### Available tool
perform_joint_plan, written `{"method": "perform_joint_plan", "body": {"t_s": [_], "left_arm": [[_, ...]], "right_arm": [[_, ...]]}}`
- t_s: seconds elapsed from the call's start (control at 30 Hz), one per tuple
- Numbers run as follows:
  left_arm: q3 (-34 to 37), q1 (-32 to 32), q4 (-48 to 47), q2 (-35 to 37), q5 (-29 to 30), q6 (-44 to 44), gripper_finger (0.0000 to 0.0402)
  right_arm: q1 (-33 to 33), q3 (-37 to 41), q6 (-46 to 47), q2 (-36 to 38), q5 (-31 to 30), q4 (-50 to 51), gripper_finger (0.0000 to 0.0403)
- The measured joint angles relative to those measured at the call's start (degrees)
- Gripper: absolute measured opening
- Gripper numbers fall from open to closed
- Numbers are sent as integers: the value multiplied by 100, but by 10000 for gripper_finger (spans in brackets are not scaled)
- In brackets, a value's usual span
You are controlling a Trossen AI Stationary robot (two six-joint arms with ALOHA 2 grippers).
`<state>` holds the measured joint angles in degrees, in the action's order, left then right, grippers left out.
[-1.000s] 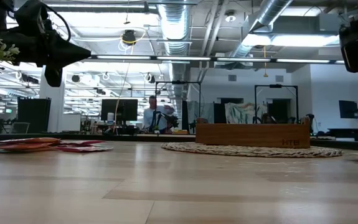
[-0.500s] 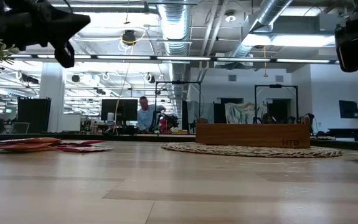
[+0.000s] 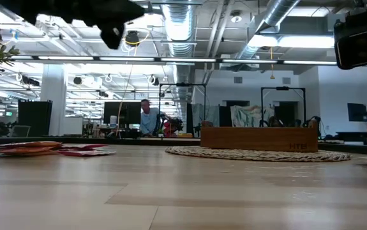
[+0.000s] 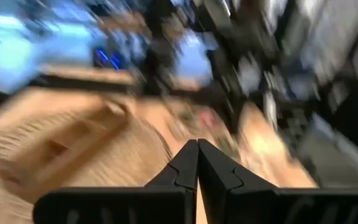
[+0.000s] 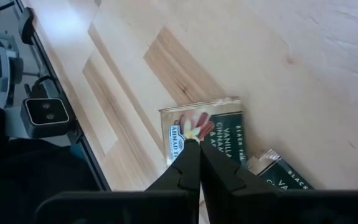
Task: Pick & Place Tea
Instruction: Put the brown tea bag into the middle section of the wooden organizer
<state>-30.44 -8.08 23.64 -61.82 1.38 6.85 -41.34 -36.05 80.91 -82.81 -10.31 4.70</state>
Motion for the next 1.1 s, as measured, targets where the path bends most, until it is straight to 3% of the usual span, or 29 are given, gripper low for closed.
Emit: {"method": "perform_joint_plan", "body": {"t_s": [0.13,0.33,0.5,0.67,0.87,1.1], "left_arm": [[-465,-528,-106,-1060,-425,-696,0],[-1527,-962,-336,-2614,-430,-910,0],[-2752,-999,-1368,-3762,-958,-863,0],[-3703,-1003,-1448,-4810,-1890,-786,0],[-4417,-990,-1500,-5729,-2139,-702,0],[-4756,-897,-1492,-6179,-2090,-489,0]], "right_arm": [[0,0,-38,0,15,-6,0],[50,1,-40,-2,102,186,16],[202,171,8,-2,129,228,89],[400,314,-93,-2,368,15,167],[621,431,-373,-127,776,-373,211],[829,413,-662,-730,1335,-1017,205]]}}
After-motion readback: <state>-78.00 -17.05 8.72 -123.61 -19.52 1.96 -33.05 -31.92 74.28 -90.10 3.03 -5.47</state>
